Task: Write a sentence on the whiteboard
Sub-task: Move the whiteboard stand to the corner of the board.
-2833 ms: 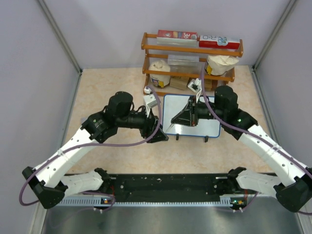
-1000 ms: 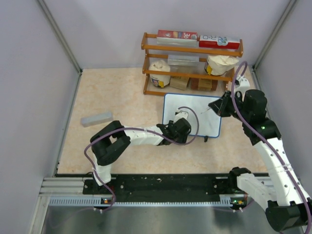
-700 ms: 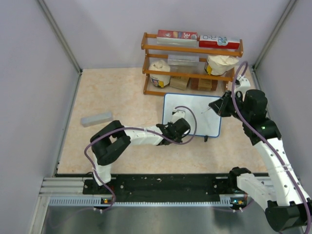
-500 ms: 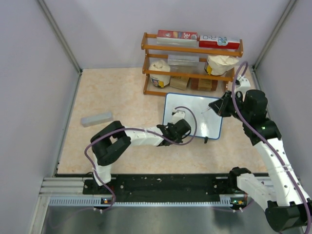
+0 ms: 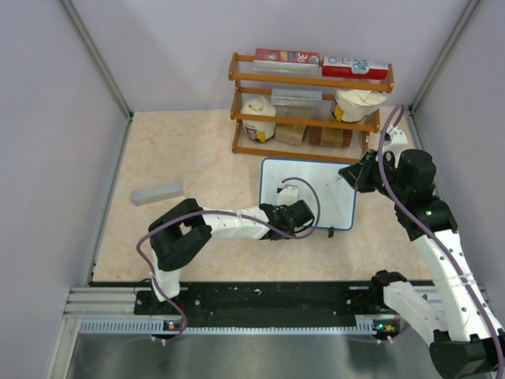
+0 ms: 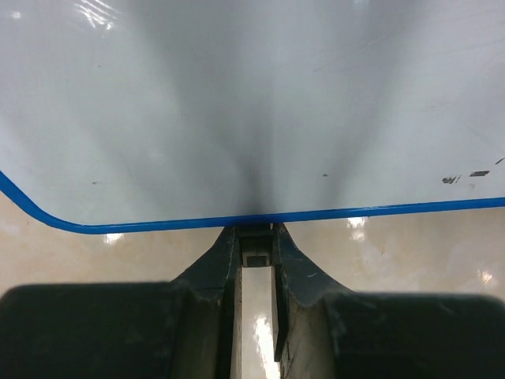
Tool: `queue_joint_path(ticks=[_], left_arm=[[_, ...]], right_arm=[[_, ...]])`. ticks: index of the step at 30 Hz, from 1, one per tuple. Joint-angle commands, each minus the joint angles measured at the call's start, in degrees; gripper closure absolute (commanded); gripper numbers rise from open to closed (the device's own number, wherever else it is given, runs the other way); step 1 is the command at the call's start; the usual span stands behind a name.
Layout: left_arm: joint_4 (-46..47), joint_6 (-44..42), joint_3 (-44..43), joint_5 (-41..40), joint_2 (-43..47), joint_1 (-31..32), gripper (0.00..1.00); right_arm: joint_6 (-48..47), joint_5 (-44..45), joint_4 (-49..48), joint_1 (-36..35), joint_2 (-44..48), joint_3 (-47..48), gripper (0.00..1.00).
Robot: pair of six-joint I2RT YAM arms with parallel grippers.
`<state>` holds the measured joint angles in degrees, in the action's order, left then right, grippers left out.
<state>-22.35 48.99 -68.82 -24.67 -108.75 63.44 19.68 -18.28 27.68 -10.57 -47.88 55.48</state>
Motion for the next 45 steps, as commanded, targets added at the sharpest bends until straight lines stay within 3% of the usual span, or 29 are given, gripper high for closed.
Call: queue_joint_path(ticks=[1, 5, 8, 13, 16, 27, 29, 38, 45], left_arm=[[-16.41, 5.23, -1.31, 4.97, -0.94, 3.44, 1.0], [-17.2, 5.59, -1.76, 9.97, -0.68, 5.2, 1.0], [-15.19, 4.36, -1.85, 12.35, -0.32, 6.08, 0.92], [-12.38, 1.99, -2.37, 15.61, -0.5, 6.69, 0.6], [-9.56, 0.5, -1.5, 17.45, -0.32, 6.87, 0.53], [-9.03, -0.74, -1.68, 16.67, 0.28, 7.49, 0.52], [-8.77, -0.91, 0.17, 14.57, 4.14, 8.19, 0.51], [-9.46, -5.49, 7.29, 2.7, 26.73, 11.36, 0.28], [-5.52, -6.1, 14.22, -2.41, 40.27, 11.27, 0.21]], right_arm=[[0.62, -0.79, -1.4, 0.72, 1.82, -0.81, 1.0], [0.71, -0.88, -1.31, 0.72, 2.52, -1.34, 1.0], [0.88, -0.53, -1.31, 0.72, 3.14, -1.87, 1.0], [0.8, 0.18, -1.31, 0.72, 4.11, -2.05, 1.0], [0.53, 0.97, -1.14, 0.72, 4.55, -2.05, 1.0], [0.97, 1.85, -0.7, 0.72, 5.51, -1.43, 1.0], [1.15, 1.67, -0.52, 0.72, 5.95, -1.26, 1.0], [2.38, -2.89, 1.23, 0.72, 8.85, -1.34, 1.0], [4.22, -8.87, 2.64, 0.72, 14.82, -9.14, 1.0]])
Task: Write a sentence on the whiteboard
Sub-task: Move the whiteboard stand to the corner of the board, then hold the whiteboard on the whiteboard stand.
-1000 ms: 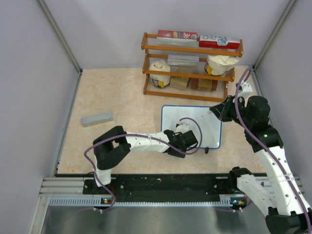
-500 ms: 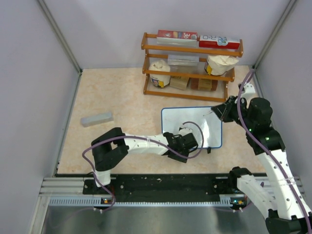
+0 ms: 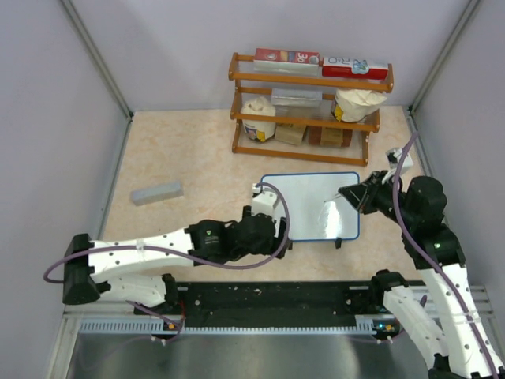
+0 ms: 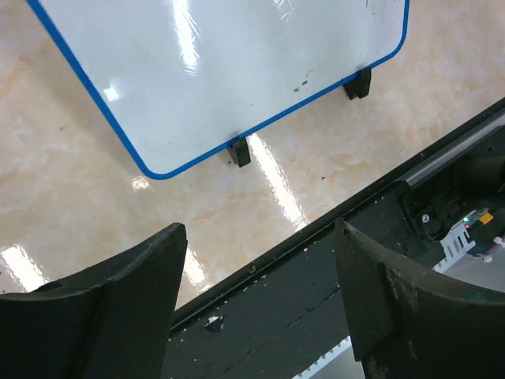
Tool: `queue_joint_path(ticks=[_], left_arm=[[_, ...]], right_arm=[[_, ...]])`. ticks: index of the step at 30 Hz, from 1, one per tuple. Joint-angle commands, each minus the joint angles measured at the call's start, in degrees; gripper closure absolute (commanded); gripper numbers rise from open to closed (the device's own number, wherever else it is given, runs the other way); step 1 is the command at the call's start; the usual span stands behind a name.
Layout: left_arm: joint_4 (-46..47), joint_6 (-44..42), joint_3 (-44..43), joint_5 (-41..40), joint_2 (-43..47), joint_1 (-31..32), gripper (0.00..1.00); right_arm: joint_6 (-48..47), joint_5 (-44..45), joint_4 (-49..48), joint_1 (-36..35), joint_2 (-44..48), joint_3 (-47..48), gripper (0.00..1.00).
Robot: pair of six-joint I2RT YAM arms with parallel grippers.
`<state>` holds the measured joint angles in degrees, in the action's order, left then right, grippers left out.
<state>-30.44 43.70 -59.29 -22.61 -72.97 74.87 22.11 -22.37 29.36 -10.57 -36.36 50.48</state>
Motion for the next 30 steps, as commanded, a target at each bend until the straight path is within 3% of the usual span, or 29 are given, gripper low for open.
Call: queue_joint_path(ticks=[1, 11, 14, 20, 24, 30], left_arm=[[2.84, -0.03, 5.4, -4.2, 6.42, -0.16, 0.21], [6.09, 4.02, 17.71, -1.03, 17.41, -0.6, 0.15], [5.65, 3.32, 19.64, -0.25, 21.89, -1.57, 0.06], [8.72, -4.14, 21.05, 12.56, 27.18, -10.52, 0.01], [8.81, -8.45, 20.71, 21.71, 24.73, -21.4, 0.02], [15.39, -13.9, 18.6, 32.53, 18.59, -30.92, 0.02]], right_arm=[[2.23, -5.92, 1.13, 0.72, 5.14, -5.2, 1.0], [4.52, -8.13, 1.49, 0.64, 12.36, -15.23, 1.0], [4.61, -7.43, 1.75, 0.64, 12.54, -16.02, 1.0], [3.04, -6.11, 0.87, 0.64, 9.73, -14.71, 1.0], [2.06, -4.79, -0.27, 0.64, 7.19, -13.05, 1.0], [1.36, -3.47, -3.17, 0.64, 2.09, -10.93, 1.0]])
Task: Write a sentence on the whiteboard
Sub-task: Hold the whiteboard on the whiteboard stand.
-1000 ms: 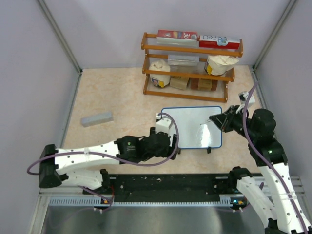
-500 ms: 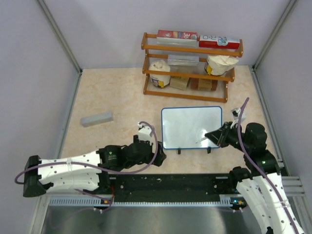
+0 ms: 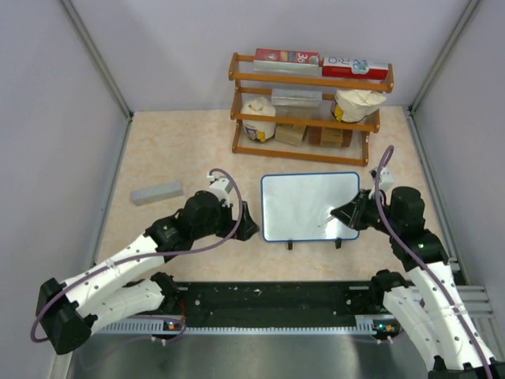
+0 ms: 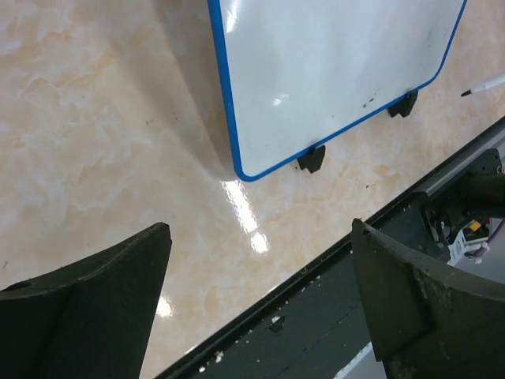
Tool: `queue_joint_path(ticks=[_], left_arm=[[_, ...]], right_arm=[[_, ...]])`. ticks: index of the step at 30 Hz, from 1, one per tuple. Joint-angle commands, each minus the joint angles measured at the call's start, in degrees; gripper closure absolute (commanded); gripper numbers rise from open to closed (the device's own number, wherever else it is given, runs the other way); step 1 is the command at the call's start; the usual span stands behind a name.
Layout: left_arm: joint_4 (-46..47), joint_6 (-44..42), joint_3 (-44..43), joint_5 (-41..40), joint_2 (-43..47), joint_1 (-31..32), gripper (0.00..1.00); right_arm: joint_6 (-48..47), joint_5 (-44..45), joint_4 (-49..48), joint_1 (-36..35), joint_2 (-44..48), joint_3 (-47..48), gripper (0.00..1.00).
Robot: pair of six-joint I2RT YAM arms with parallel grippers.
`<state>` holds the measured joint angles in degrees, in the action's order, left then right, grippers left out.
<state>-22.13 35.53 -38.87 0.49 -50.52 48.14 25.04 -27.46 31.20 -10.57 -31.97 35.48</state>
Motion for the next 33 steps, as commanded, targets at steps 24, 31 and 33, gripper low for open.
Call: queue_joint_path(ticks=[24, 31, 33], left_arm=[[19.75, -11.8, -15.8, 51.45, -25.77, -25.9, 0.05], [28.86, -12.33, -8.16, 46.27, -25.59, -26.43, 0.06], [30.91, -11.8, -6.74, 46.87, -28.3, -26.61, 0.07]], right_arm=[[-3.86, 16.47, -21.87, -15.26, -12.42, 9.87, 1.0], [-3.85, 16.56, -28.57, -16.94, -9.52, 5.82, 1.0], [-4.82, 16.83, -26.99, -16.94, -8.91, 6.87, 1.0]])
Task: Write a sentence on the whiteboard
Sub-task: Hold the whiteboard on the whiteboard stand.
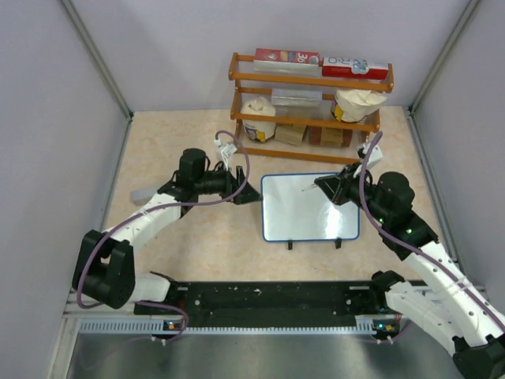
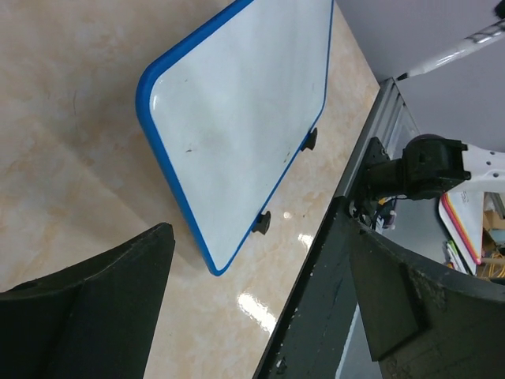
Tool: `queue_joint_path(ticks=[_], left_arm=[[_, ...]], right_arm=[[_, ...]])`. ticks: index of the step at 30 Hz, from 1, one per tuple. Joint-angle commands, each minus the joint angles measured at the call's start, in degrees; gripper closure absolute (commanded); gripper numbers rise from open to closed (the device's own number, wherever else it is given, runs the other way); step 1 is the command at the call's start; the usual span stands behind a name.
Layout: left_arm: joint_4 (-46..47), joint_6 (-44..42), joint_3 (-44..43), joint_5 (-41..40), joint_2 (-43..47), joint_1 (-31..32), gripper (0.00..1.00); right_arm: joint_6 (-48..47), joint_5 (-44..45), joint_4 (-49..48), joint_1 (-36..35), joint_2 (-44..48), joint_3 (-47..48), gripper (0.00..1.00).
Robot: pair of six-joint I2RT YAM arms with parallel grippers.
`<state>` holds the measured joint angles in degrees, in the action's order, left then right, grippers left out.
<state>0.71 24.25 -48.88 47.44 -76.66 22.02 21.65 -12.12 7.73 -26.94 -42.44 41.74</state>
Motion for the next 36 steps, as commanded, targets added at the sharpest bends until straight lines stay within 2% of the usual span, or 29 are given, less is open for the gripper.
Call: queue_joint_path(ticks=[1, 5, 8, 14, 20, 25, 35, 36], left_arm=[[8.51, -0.61, 3.09, 0.63, -3.39, -0.49, 0.09], [14.3, -1.05, 2.92, 5.11, -10.5, -0.58, 0.16], [15.11, -2.18, 1.17, 7.13, -14.72, -0.49, 0.17], [19.06, -1.22, -1.13, 10.39, -19.84, 0.04, 0.25], [15.29, -4.56, -3.67, 10.39, -22.12, 2.15, 0.3], [15.46, -4.3, -4.29, 11.36, -24.76, 2.68, 0.52], [14.32, -5.88, -1.22, 11.44, -23.88, 2.68, 0.77], [14.32, -5.97, -0.95, 11.71, -23.8, 2.68, 0.83]], right_arm=[[-1.52, 1.14, -3.33, -0.48, 1.91, 0.8, 1.0], [-0.56, 0.87, -3.95, -0.57, 3.23, -0.42, 1.0], [-0.03, 0.43, -4.12, -0.57, 3.94, -0.6, 1.0], [0.06, -0.1, -3.51, -0.57, 4.9, -0.6, 1.0], [0.15, -0.54, -3.59, -0.48, 4.12, -0.6, 1.0], [-0.03, -0.54, -3.77, -0.48, 3.41, -0.6, 1.0], [0.06, -1.68, -4.91, -0.57, 1.92, -1.13, 1.0], [0.06, -1.85, -5.09, -0.57, 1.66, -1.22, 1.0]])
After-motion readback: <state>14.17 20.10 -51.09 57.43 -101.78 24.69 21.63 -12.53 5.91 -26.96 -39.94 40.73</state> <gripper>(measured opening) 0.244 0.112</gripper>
